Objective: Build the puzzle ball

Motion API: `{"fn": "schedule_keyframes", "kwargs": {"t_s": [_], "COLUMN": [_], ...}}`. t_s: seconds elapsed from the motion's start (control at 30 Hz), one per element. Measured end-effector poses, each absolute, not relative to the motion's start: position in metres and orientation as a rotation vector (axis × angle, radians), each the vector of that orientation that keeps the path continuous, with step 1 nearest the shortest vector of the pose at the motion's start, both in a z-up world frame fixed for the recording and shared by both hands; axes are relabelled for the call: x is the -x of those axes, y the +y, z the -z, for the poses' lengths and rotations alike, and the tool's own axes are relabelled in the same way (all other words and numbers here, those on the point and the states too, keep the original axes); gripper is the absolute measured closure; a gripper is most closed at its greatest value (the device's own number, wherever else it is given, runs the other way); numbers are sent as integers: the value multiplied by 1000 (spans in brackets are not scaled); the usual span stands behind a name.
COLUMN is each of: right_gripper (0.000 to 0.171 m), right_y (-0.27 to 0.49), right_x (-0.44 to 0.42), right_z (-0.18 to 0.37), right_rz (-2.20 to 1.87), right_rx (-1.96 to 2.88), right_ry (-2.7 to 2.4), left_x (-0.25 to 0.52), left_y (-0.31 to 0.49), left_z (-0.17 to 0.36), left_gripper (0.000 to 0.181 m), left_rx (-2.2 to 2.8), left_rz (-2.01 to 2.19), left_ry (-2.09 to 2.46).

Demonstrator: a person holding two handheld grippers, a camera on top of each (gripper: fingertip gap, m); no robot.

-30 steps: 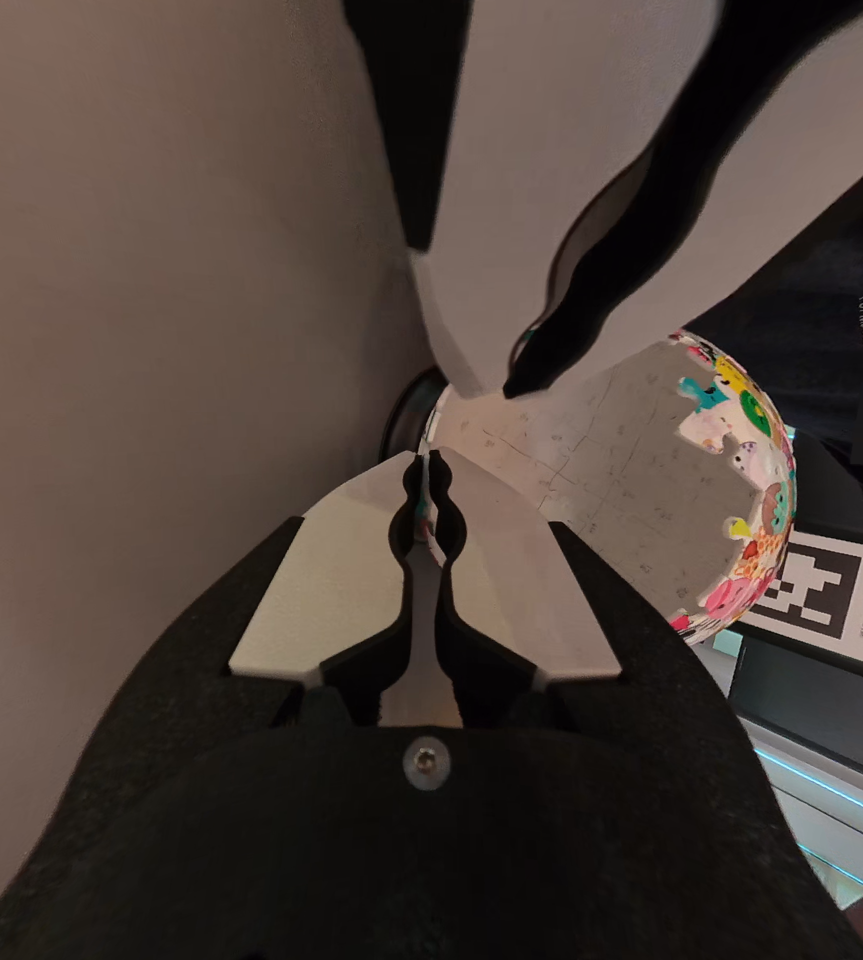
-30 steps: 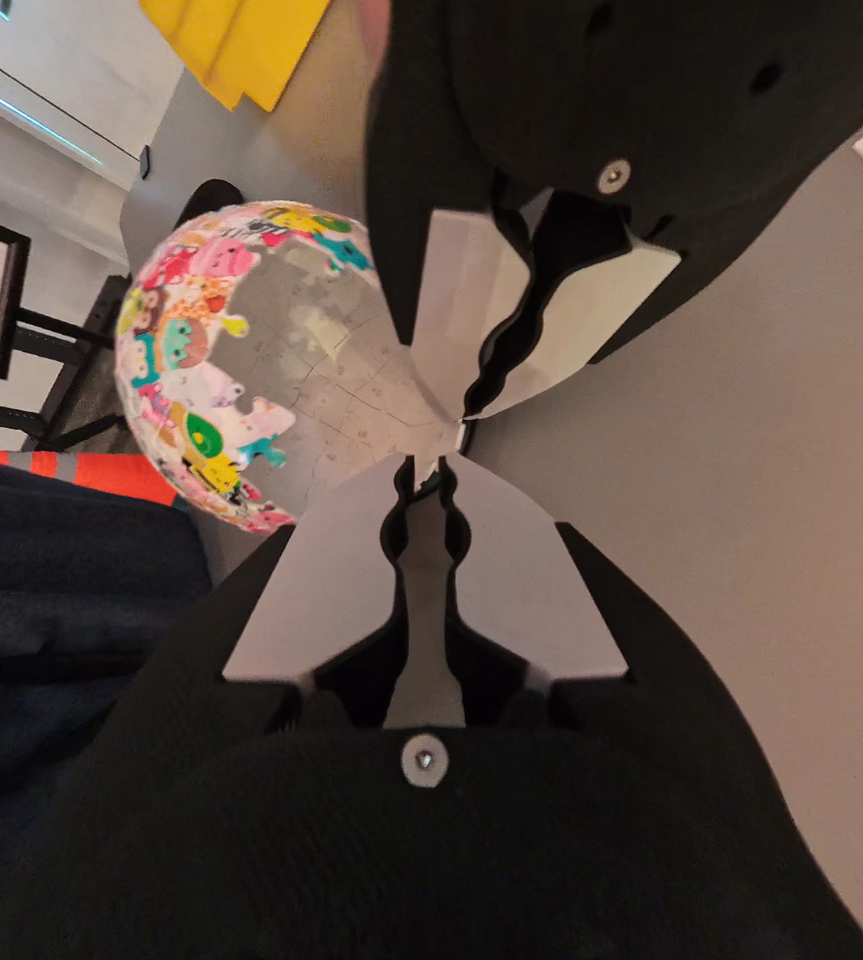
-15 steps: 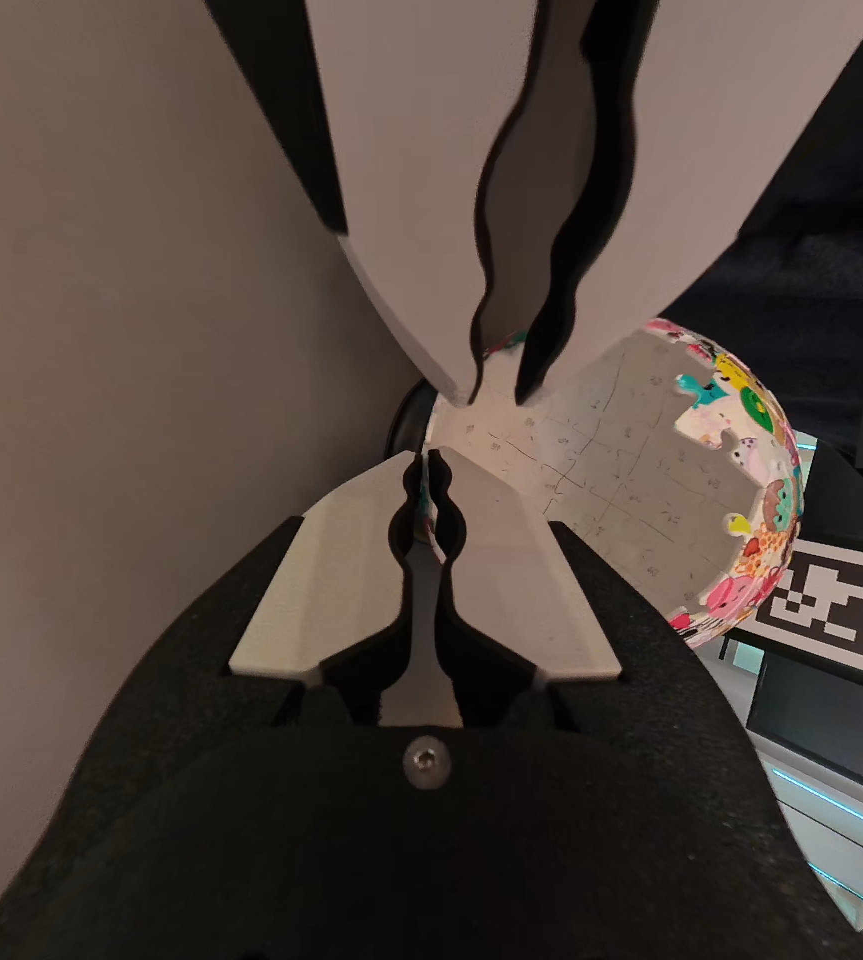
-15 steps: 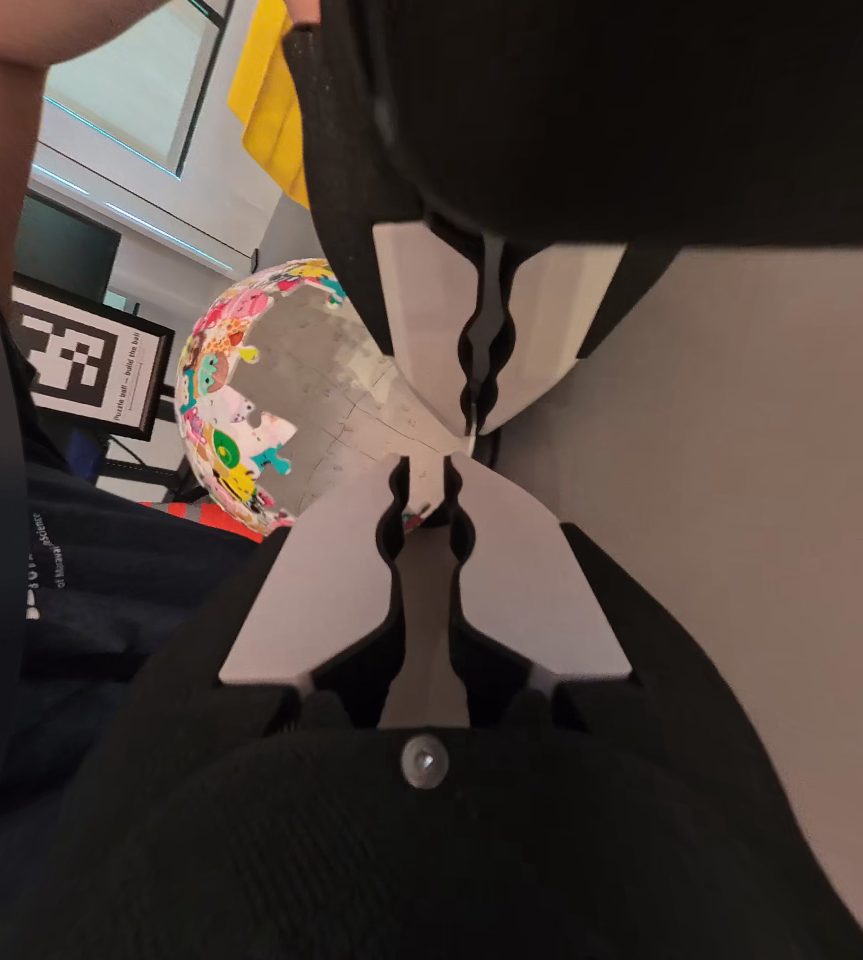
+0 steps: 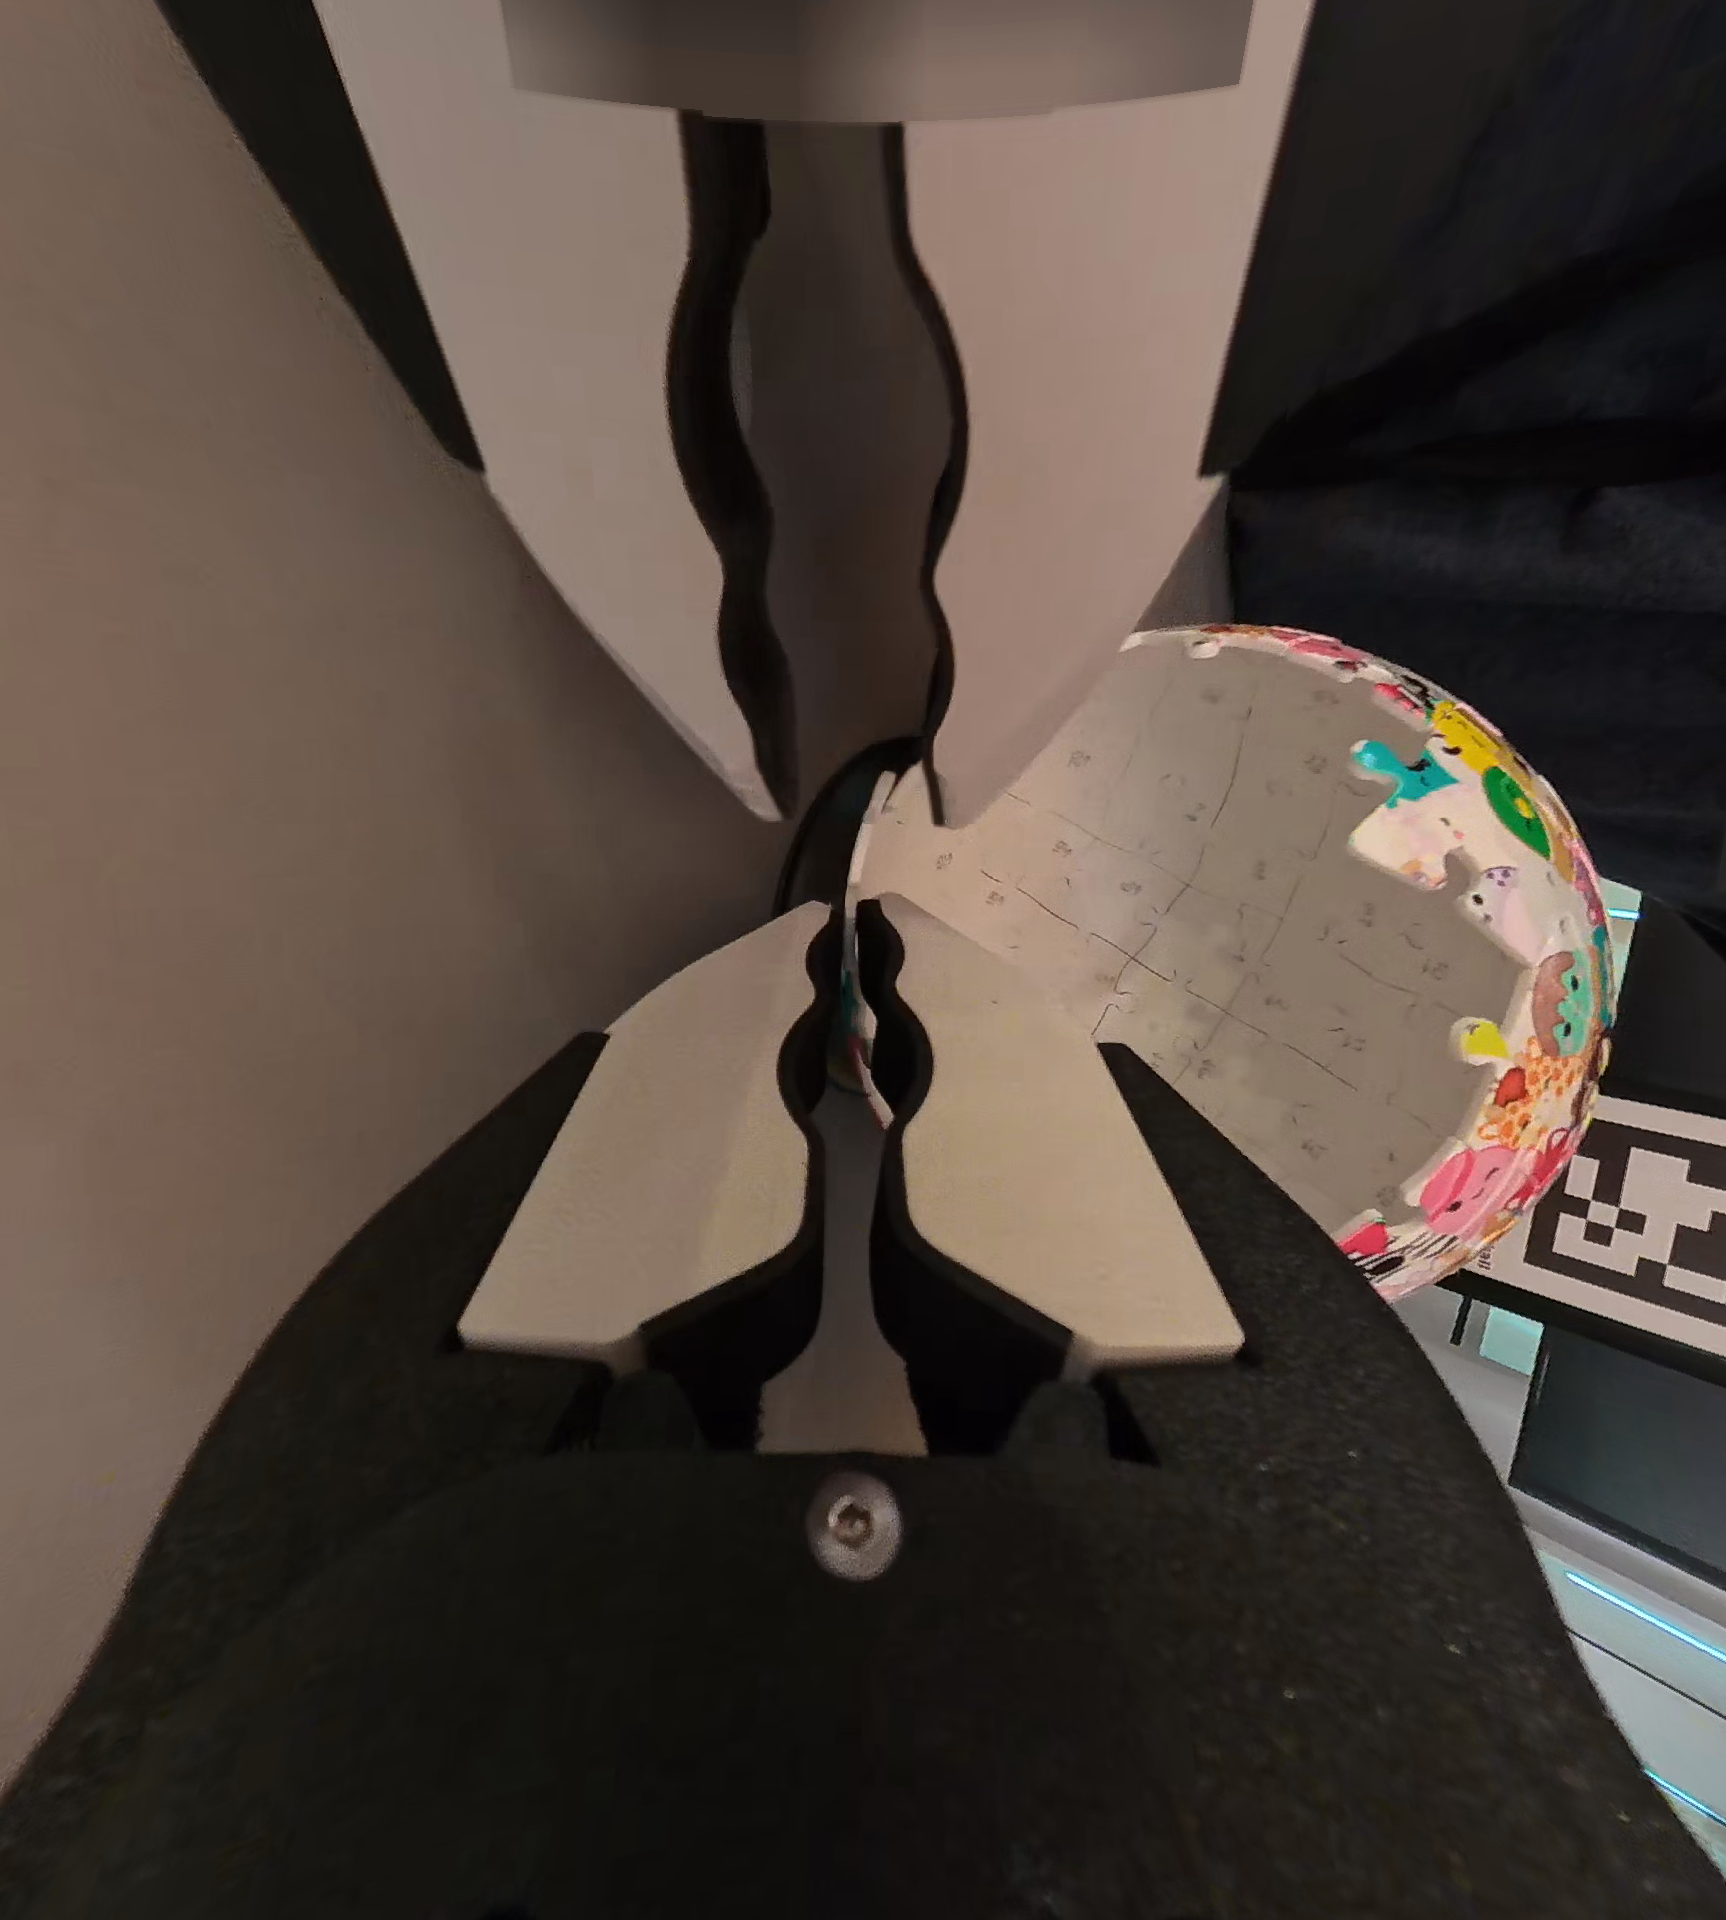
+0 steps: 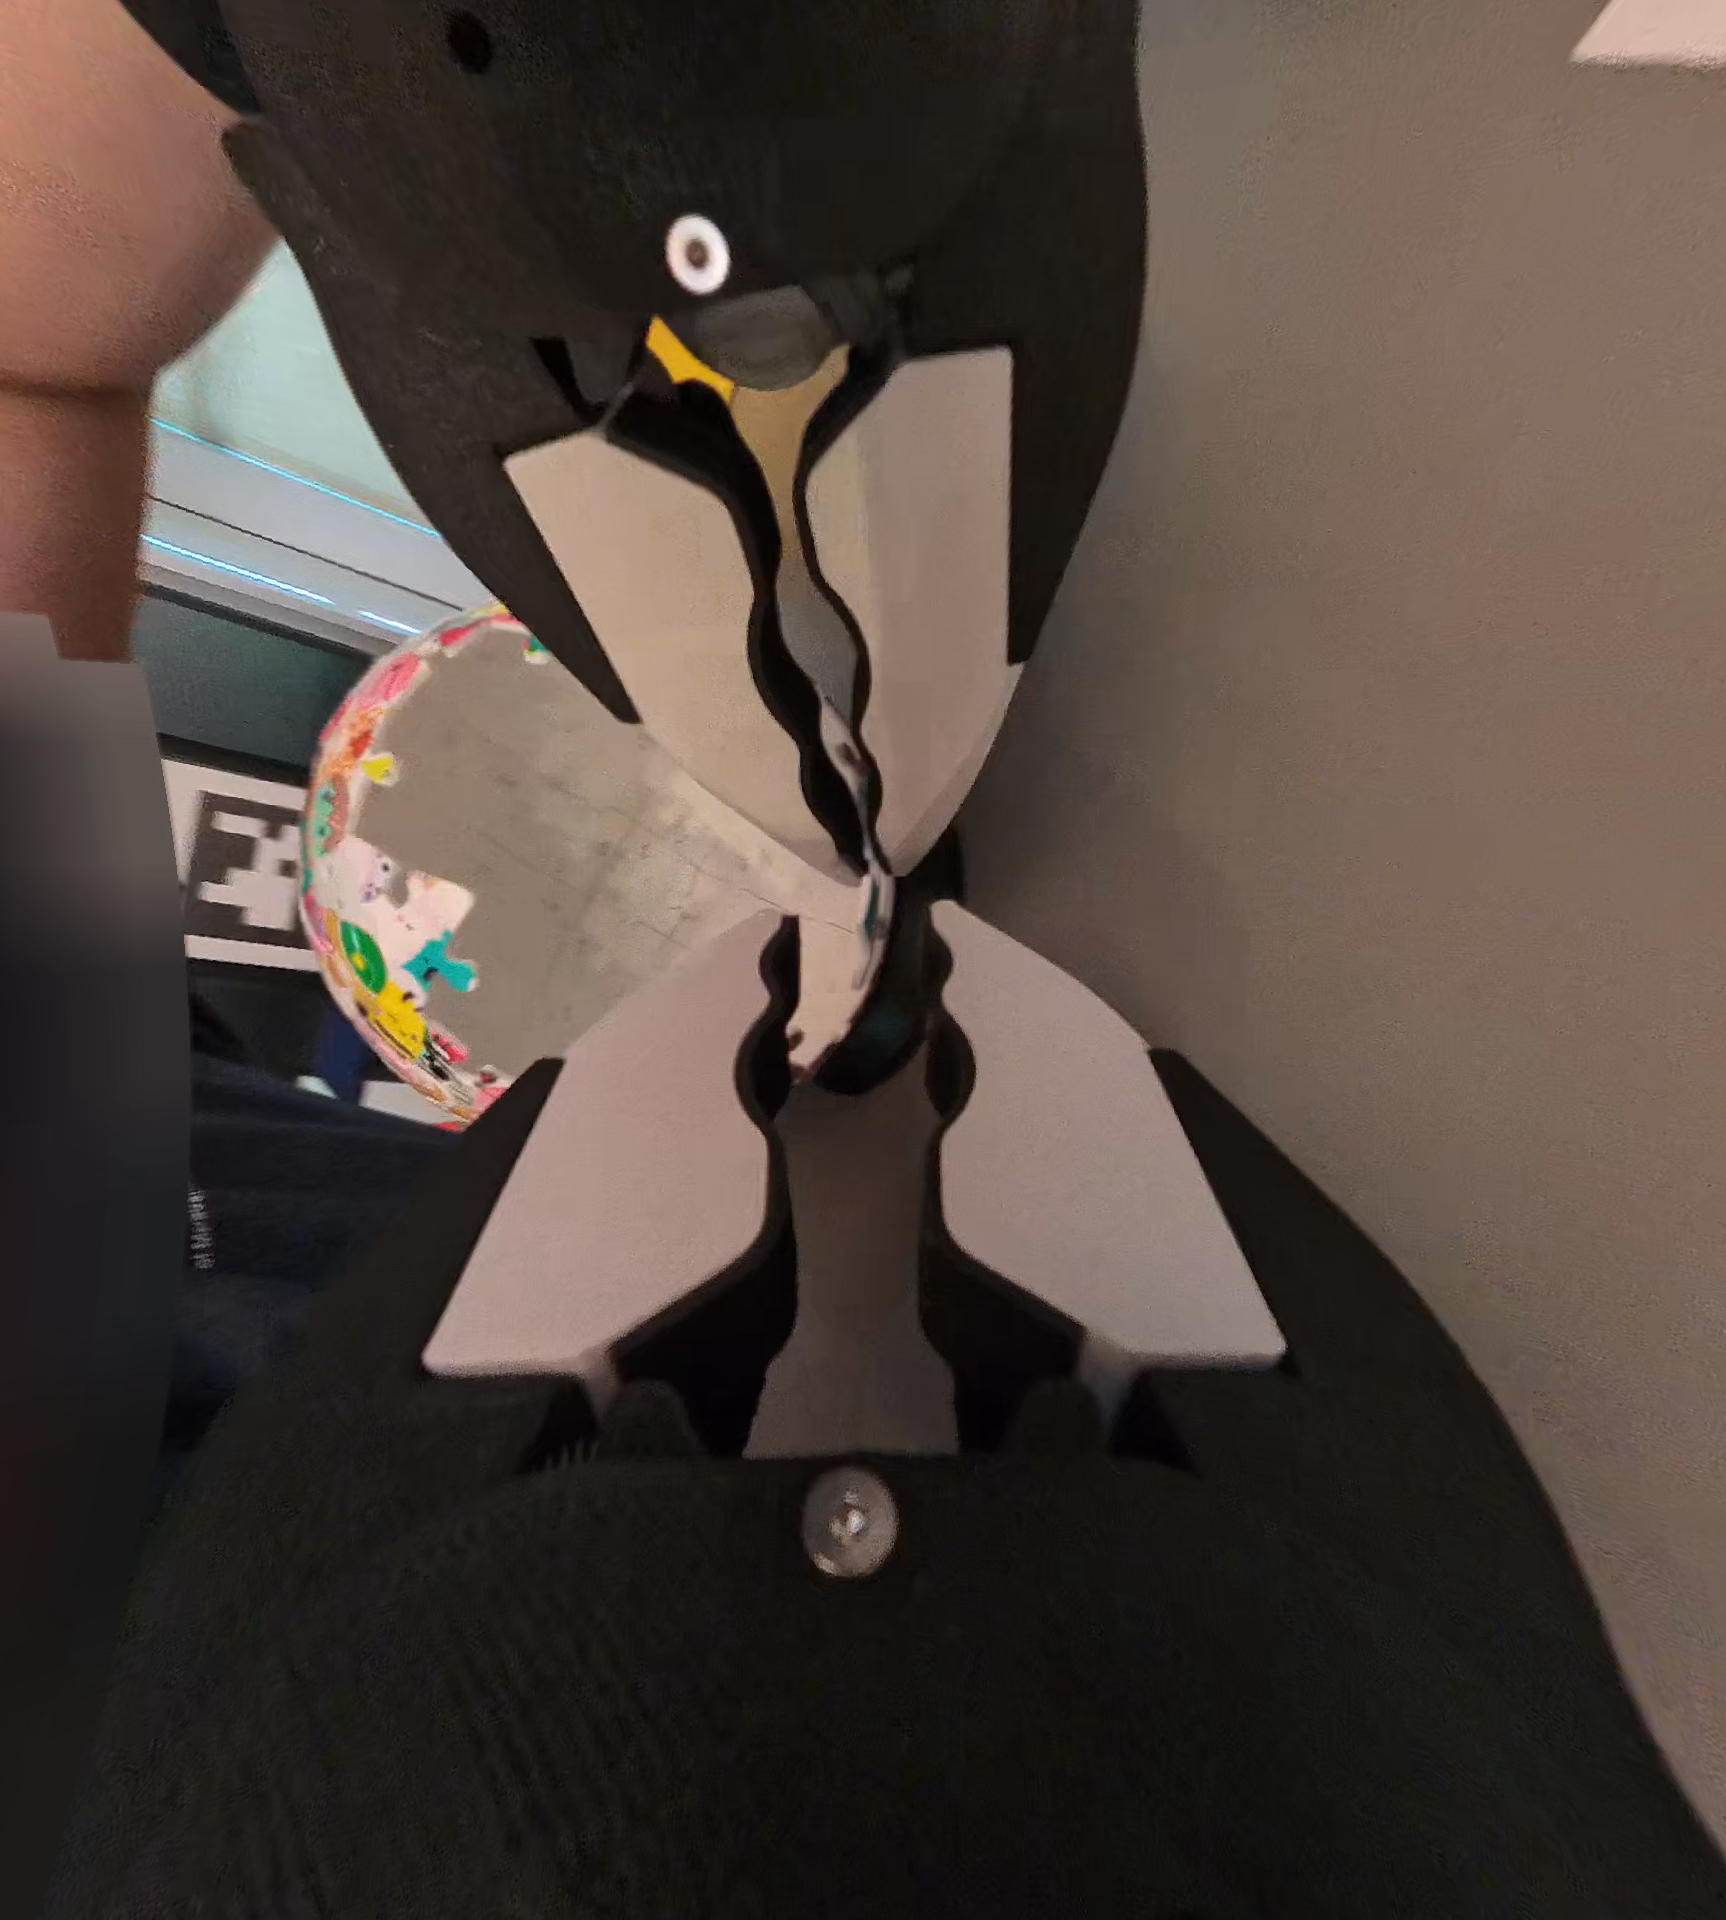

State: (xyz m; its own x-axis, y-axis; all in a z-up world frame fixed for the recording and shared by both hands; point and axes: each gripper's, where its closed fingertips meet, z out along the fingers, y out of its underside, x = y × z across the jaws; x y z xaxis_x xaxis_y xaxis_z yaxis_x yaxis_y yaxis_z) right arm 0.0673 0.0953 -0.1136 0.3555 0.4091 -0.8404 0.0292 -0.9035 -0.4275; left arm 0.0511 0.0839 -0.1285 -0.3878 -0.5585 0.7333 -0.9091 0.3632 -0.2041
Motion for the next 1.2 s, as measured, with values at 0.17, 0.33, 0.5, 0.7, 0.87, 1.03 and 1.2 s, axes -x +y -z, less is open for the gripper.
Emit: {"fn": "schedule_keyframes", "kwargs": {"t_s": [0.17, 0.33, 0.5, 0.7, 0.87, 1.03, 1.2], "right_gripper": [151, 164, 167, 169, 169, 169, 169], "right_y": [93, 91, 91, 92, 94, 94, 95], "right_x": [-60, -51, -50, -51, -50, -50, -51], "right_z": [127, 127, 129, 131, 130, 130, 130], "right_rz": [-1507, -1609, -1584, -1536, -1512, -1483, -1464], "right_rx": [2346, 2330, 2325, 2327, 2321, 2318, 2316], "right_ry": [-408, -382, -391, -389, -369, -384, -393], "left_x": [-52, -52, -52, -52, -53, -49, -49], "left_y": [84, 85, 85, 86, 91, 90, 89], "left_z": [129, 129, 130, 130, 130, 133, 131], "left_gripper": [179, 179, 178, 177, 163, 168, 178], "left_rx": [-1252, -1254, -1260, -1275, -1307, -1278, -1261], "left_rz": [-810, -802, -801, -806, -799, -752, -748], "left_ry": [-2082, -2088, -2093, -2093, -2094, -2105, -2115]}}
